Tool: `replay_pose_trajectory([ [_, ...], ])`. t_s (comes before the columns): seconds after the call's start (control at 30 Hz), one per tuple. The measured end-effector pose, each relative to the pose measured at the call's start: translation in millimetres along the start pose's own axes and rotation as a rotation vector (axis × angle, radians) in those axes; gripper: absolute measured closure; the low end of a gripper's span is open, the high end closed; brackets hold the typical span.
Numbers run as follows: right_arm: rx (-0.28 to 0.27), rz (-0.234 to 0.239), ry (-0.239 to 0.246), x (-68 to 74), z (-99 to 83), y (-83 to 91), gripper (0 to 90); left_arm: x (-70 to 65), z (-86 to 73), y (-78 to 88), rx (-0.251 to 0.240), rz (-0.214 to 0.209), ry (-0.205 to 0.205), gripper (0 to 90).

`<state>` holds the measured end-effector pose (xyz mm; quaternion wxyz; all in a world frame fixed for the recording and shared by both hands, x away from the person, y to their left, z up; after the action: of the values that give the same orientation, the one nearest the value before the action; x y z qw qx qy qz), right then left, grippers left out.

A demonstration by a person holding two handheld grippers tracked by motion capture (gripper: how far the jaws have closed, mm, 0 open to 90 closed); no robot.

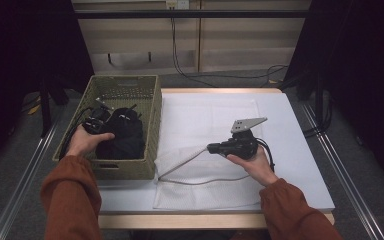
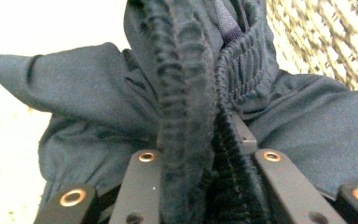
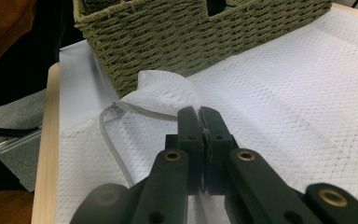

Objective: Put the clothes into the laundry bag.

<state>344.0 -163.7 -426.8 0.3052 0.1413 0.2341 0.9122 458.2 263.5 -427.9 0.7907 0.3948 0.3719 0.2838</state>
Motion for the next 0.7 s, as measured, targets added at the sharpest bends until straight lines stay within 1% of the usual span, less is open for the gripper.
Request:
replay_pose_trajectory([
  [0.03, 0.002, 0.000, 0.002, 0.1, 0.0, 0.0, 88.3, 1.8, 0.1, 3.8, 0.009, 0.002, -0.019, 73.1],
  [0.1, 0.000, -0.001, 0.002, 0.4, 0.2, 0.2, 88.3, 2.1, 0.5, 7.9, -0.017, 0.017, -0.025, 73.0],
  [0.17, -0.002, 0.001, 0.001, 0.6, 0.5, 0.5, 88.3, 0.9, 0.4, 9.9, -0.051, 0.020, -0.014, 73.1],
  [0.2, -0.002, 0.000, 0.001, 0.6, 0.5, 0.7, 88.3, 0.6, 0.7, 11.8, -0.053, 0.029, -0.026, 73.1],
  [0.23, -0.003, -0.001, 0.000, 0.4, 0.5, 1.0, 88.4, -0.5, 0.6, 12.8, -0.066, 0.030, -0.021, 73.1],
  [0.27, -0.003, -0.003, 0.000, 0.3, 0.6, 1.4, 88.4, -0.8, 0.7, 14.0, -0.073, 0.031, -0.032, 73.1],
  [0.4, -0.004, -0.002, -0.001, -0.1, 0.6, 1.4, 88.5, -3.7, 0.7, 17.3, -0.114, 0.048, -0.041, 73.2],
  [0.43, -0.004, 0.001, -0.002, -0.2, 0.5, 1.1, 88.5, -4.6, 0.7, 17.6, -0.123, 0.046, -0.043, 73.2],
  [0.47, -0.003, 0.000, -0.004, -0.4, 0.4, 1.0, 88.5, -5.3, 0.4, 18.4, -0.129, 0.053, -0.051, 73.2],
  [0.5, -0.003, 0.000, -0.004, -0.4, 0.2, 1.1, 88.5, -5.7, 0.1, 19.4, -0.129, 0.045, -0.053, 73.2],
  [0.53, -0.003, -0.001, -0.003, -0.2, 0.3, 1.5, 88.5, -6.5, -0.4, 19.3, -0.137, 0.056, -0.054, 73.2],
  [0.6, -0.004, -0.001, -0.003, 0.1, 0.6, 2.0, 88.5, -7.3, -0.6, 20.5, -0.142, 0.057, -0.060, 73.2],
  [0.63, -0.004, -0.001, -0.004, 0.0, 0.5, 1.9, 88.5, -8.3, -0.3, 20.6, -0.148, 0.069, -0.059, 73.2],
  [0.67, -0.004, 0.000, -0.003, 0.0, 0.4, 1.5, 88.5, -9.1, -0.2, 22.0, -0.146, 0.061, -0.060, 73.2],
  [0.7, -0.003, -0.001, -0.002, -0.1, 0.3, 1.5, 88.5, -10.0, -0.3, 22.6, -0.162, 0.067, -0.060, 73.3],
])
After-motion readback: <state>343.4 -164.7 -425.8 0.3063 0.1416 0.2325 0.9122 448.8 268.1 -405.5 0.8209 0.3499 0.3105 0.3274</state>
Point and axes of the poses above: each handheld gripper's, and its own axes: y roughly backward along the jaws, z roughly out of its top, x roughly to its left, the point moved 2 cm from there along -y, roughly forward along the jaws, and after that the axes turned 11 degrees about -z, right-handed, at the moved point
